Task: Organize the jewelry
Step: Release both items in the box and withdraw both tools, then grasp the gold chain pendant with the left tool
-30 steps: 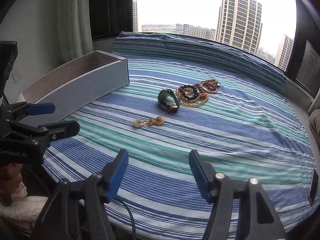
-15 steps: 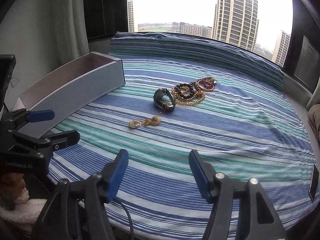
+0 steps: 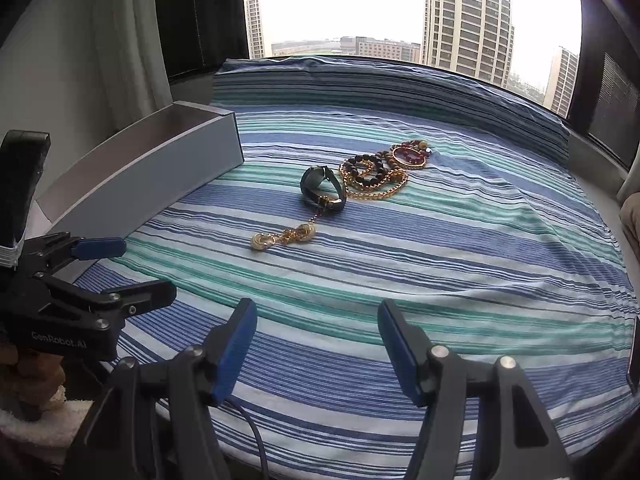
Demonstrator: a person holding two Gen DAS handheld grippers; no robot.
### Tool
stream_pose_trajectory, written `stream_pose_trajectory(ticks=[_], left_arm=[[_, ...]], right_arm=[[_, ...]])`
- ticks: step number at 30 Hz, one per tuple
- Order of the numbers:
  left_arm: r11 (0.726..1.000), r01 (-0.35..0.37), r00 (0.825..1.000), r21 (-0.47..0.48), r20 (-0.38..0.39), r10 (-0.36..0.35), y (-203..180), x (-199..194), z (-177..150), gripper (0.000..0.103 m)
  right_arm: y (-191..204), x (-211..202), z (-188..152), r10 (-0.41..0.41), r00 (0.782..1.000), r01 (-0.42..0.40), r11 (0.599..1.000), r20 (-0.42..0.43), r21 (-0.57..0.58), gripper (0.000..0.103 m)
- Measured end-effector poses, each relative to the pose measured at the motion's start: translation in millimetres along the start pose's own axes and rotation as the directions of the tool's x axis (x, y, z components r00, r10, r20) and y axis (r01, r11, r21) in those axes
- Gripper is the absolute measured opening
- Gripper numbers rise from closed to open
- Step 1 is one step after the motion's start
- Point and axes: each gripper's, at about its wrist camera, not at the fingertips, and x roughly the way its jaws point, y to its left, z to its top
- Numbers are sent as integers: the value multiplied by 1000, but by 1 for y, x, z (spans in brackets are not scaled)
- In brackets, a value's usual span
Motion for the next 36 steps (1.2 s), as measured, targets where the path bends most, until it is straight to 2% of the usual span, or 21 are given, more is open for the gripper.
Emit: stream_pose_trajectory(ticks=[10, 12, 14, 16, 21, 24, 25, 26, 31, 36], left_arm=[[984, 148, 988, 99, -64, -142, -6, 74, 57, 99], [980, 146, 988, 134, -79, -136, -12, 91, 63, 95], [975, 132, 988, 178, -98, -116, -19, 107, 65, 81], [972, 122, 987, 200, -130, -97, -21, 123, 66, 74], [968, 119, 987, 221, -131, -92, -21, 128, 69, 65], [968, 130, 985, 217, -141, -100, -18, 127, 71, 38], [967, 142, 983, 211, -148, -111, -17, 126, 71, 24], [967, 152, 981, 206, -155, -121, -16, 125, 71, 16], [967, 139, 984, 215, -135, -112, -21, 128, 70, 9], [977, 174, 983, 122, -86, -164, -12, 115, 80, 4]], right_arm=[[-17, 6, -4, 10, 1000, -9, 999, -17, 47, 64], [-20, 8, -4, 11, 1000, -10, 998, -18, 59, 64], [-24, 9, -4, 14, 1000, -13, 998, -20, 69, 64], [-27, 10, -4, 15, 1000, -13, 997, -22, 78, 64], [-34, 13, -5, 16, 1000, -13, 995, -25, 95, 64], [-38, 15, -4, 16, 999, -13, 994, -28, 109, 64], [-39, 16, -4, 18, 999, -14, 993, -29, 114, 64], [-40, 17, -3, 19, 999, -15, 993, -28, 117, 64], [-42, 20, -3, 20, 999, -17, 993, -25, 120, 64], [-43, 18, -5, 12, 1000, -9, 992, -24, 124, 64]])
